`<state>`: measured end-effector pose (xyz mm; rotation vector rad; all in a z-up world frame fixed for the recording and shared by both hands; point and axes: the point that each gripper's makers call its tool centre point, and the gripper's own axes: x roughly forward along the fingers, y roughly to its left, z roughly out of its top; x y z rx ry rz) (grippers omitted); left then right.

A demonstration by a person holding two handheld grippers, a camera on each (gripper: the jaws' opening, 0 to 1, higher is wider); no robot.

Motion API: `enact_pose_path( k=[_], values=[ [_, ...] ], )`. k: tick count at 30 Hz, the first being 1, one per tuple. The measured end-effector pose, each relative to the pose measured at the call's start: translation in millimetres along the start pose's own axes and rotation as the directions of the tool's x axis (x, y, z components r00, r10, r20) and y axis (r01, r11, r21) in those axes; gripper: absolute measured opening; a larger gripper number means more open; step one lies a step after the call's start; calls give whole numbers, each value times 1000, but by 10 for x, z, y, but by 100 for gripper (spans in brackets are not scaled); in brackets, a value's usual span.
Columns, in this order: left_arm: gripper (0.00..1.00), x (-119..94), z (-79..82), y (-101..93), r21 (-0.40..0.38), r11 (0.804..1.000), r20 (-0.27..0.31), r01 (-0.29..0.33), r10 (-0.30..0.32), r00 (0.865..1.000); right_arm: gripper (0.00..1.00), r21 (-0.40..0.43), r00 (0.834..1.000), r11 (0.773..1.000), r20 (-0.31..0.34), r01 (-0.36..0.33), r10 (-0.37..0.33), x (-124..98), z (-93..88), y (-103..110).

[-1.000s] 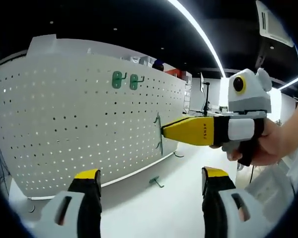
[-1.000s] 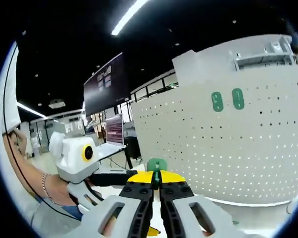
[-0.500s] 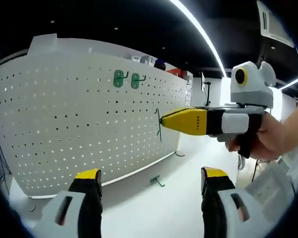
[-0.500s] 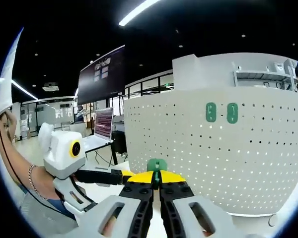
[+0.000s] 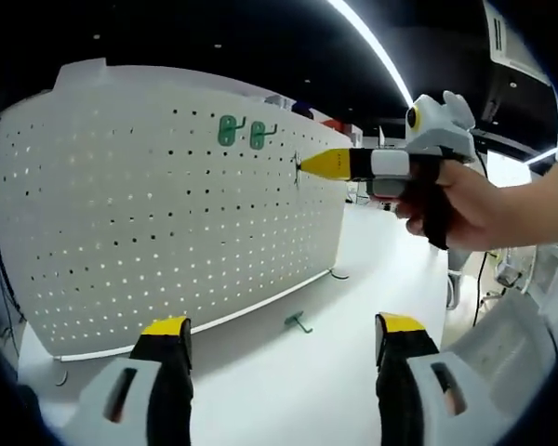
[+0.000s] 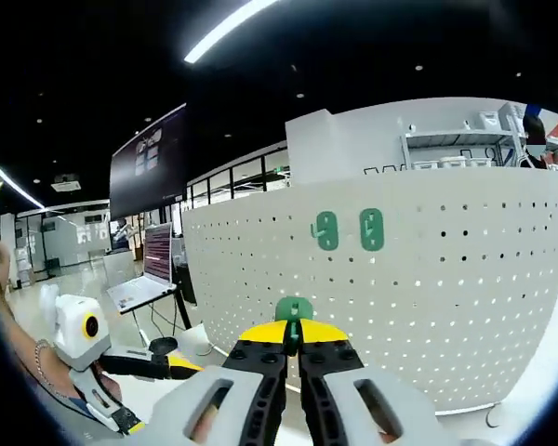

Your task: Insert the hook assembly into the mounting plate slot until the hook locks in place.

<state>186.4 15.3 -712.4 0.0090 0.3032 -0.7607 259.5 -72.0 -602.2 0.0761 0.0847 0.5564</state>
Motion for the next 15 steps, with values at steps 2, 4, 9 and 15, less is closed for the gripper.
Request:
enact_pose_path(
  k=[2,4,9,15],
  values=[
    [83,-13,-21,5,-2,1000,-3,-1,1,1000,0,1,1000,1000,9,18,-18,11,51,-85],
    [82,-26,-43,14,-6,1000,-7,-4,4,1000,0,0,999,999,16,32,-32,19,86,-163],
    [82,-59,-100,36,-18,1000,-13,-11,11,1000,0,15,997,998,34,68,-69,44,182,-342],
    [80,-98,-150,75,-40,999,-13,-24,24,1000,0,13,994,995,46,98,-99,100,265,-489]
  ],
)
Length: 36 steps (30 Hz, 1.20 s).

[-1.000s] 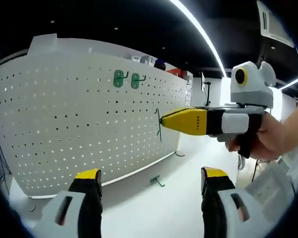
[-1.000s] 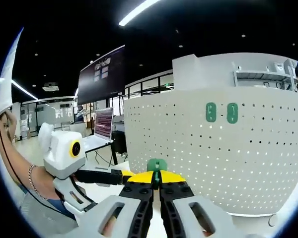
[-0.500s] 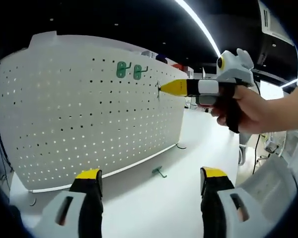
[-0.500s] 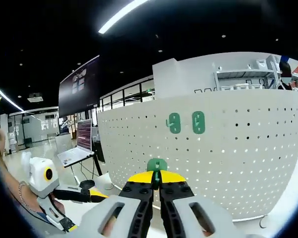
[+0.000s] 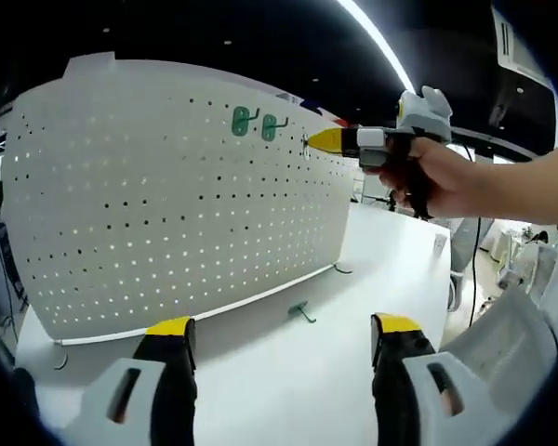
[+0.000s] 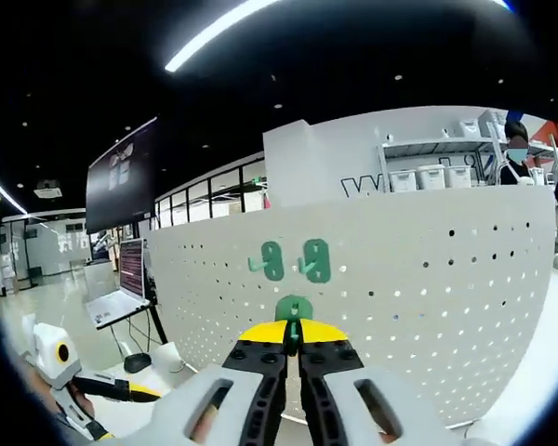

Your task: Insert the hook assembly into the mounting plate slot until the hook locks in place.

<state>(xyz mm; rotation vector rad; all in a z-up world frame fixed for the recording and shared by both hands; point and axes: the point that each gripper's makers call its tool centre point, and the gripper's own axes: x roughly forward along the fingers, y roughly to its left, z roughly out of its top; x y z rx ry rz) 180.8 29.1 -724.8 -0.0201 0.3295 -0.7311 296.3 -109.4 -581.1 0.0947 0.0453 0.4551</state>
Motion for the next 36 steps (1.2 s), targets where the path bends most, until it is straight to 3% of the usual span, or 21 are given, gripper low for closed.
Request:
enact_pose_path(
  k=[18,36],
  values=[
    [80,-103,-113,37,-13,1000,-15,-10,10,1000,0,-48,994,995,55,93,-90,127,267,-400],
    [80,-167,-188,24,-13,1000,-38,-17,17,999,0,-140,989,981,90,133,-121,228,407,-562]
  ],
)
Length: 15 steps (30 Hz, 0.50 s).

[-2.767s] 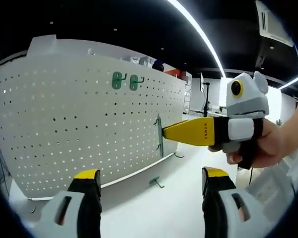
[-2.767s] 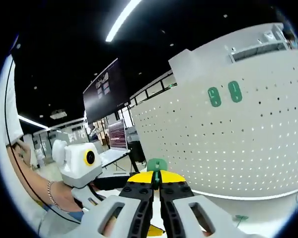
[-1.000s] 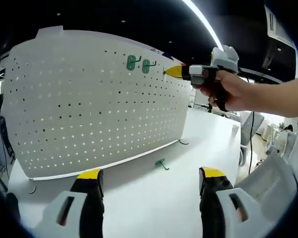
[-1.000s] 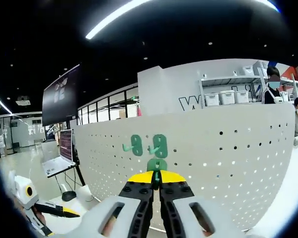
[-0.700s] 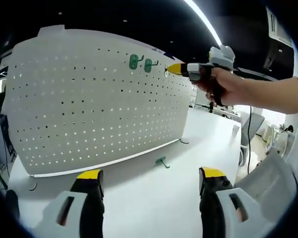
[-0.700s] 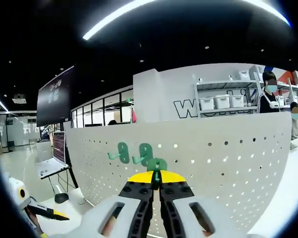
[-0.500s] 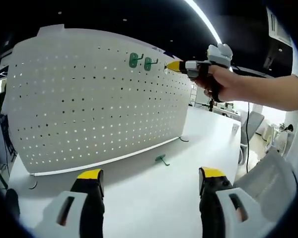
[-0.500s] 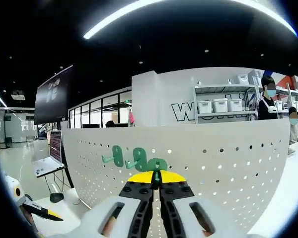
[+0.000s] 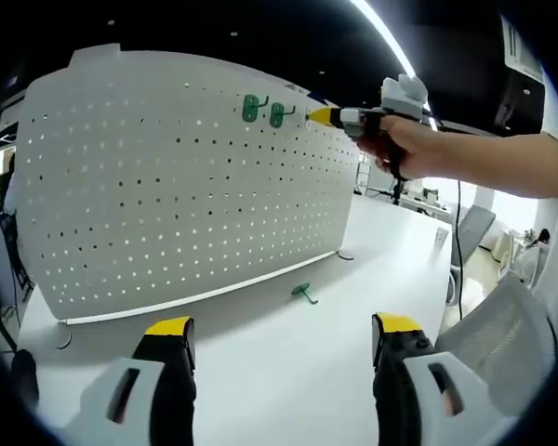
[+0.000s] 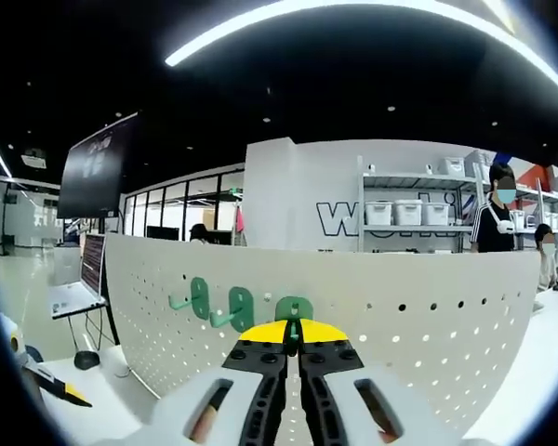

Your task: Insert the hook assembly into the mounting plate slot until the hook locks in place.

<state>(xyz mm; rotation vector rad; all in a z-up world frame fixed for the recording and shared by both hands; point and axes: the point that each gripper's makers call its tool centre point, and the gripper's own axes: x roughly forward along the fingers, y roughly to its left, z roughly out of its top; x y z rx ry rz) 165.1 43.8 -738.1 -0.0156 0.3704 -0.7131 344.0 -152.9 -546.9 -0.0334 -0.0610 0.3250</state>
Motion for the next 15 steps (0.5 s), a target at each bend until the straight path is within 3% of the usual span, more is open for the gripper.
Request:
enact_pose_path(
  k=[15],
  values=[
    [79,-25,-26,39,4,1000,-12,-15,15,1000,0,-9,1000,1000,7,-1,1,119,2,-15]
  ],
)
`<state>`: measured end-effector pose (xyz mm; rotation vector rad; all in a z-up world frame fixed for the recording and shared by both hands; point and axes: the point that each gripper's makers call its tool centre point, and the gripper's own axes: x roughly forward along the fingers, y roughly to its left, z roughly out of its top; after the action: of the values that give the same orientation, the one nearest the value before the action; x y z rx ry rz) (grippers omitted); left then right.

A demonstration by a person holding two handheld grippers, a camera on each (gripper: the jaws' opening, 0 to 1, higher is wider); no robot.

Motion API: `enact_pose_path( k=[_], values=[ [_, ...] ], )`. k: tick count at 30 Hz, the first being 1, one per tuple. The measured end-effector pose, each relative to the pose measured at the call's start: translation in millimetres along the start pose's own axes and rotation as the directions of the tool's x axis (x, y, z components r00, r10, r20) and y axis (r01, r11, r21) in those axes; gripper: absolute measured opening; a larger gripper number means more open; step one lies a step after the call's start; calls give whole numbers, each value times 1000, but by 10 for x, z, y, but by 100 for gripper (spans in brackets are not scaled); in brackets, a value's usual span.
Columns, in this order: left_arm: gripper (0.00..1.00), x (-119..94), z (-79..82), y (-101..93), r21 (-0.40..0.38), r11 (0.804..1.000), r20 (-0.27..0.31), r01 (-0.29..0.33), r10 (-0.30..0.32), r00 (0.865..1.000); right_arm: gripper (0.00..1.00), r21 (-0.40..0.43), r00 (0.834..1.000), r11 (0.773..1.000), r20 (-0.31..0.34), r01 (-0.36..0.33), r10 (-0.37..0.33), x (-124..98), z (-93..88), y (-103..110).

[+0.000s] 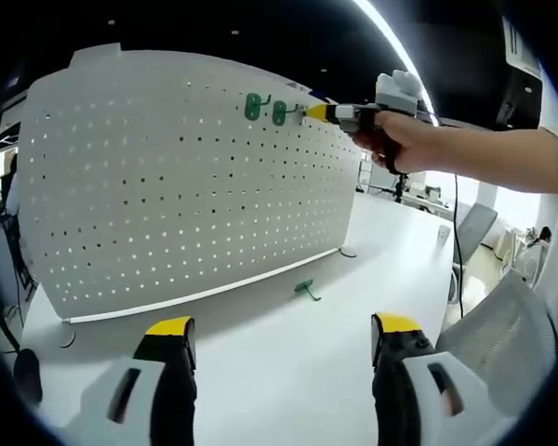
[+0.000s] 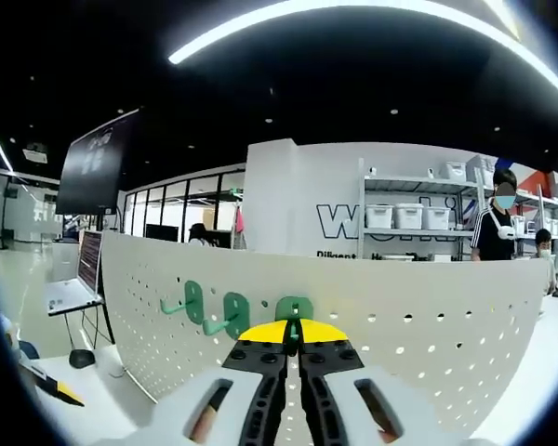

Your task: Insert the hook assembly into the mounting plate slot until the hook locks in place.

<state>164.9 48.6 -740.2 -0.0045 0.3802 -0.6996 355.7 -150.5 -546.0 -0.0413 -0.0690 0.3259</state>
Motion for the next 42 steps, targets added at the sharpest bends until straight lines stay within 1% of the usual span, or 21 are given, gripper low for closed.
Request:
enact_pose_path(
  k=[2,3,5,6,9,11,15,17,21,23,24,25,31,35,42],
  values=[
    [79,-2,-11,9,-3,1000,-4,-2,2,1000,0,-6,1000,1000,3,6,-6,9,0,-21],
    [79,-3,-12,15,-3,1000,-4,-3,3,1000,0,20,1000,1000,2,3,-3,24,-14,-25],
    [79,-6,-11,29,-5,1000,-2,-5,5,1000,0,3,1000,1000,-4,5,-5,34,-30,-29],
    [79,-10,-9,38,-5,1000,-3,-9,9,1000,0,14,1000,1000,2,5,-5,33,-24,-29],
    [79,-16,-13,57,-11,1000,-3,-13,13,1000,0,4,1000,1000,-1,12,-12,43,-44,-17],
    [79,-18,-24,62,-11,1000,-6,-13,13,1000,0,12,1000,1000,5,21,-21,40,-38,-21],
    [79,-14,-32,67,-14,1000,-9,-13,13,1000,0,-14,998,998,1,57,-57,66,-38,-14],
    [78,-10,-34,66,-16,1000,-11,-12,12,1000,1,-39,997,996,-2,78,-78,71,-38,-16],
    [78,-12,-38,62,-12,1000,-14,-11,11,1000,1,-41,992,992,-9,122,-123,79,-38,-10],
    [78,-17,-38,57,-14,1000,-14,-9,9,1000,1,-80,988,985,-10,153,-155,76,-39,-9],
    [78,-19,-45,54,-15,1000,-14,-8,8,1000,1,-77,987,984,-8,159,-160,79,-42,-4],
    [78,-23,-52,50,-13,1000,-16,-6,6,1000,1,-24,984,983,-2,180,-181,72,-47,-22],
    [78,-44,-50,57,-9,1000,-16,-5,5,1000,1,-20,976,976,-6,217,-217,89,-74,-10],
    [77,-61,-39,67,-12,1000,-10,-11,10,1000,2,-16,976,975,-3,219,-220,78,-72,-9],
    [77,-63,-67,58,-15,1000,-17,-10,10,1000,3,-4,977,977,-4,214,-214,80,-79,-14]
  ],
)
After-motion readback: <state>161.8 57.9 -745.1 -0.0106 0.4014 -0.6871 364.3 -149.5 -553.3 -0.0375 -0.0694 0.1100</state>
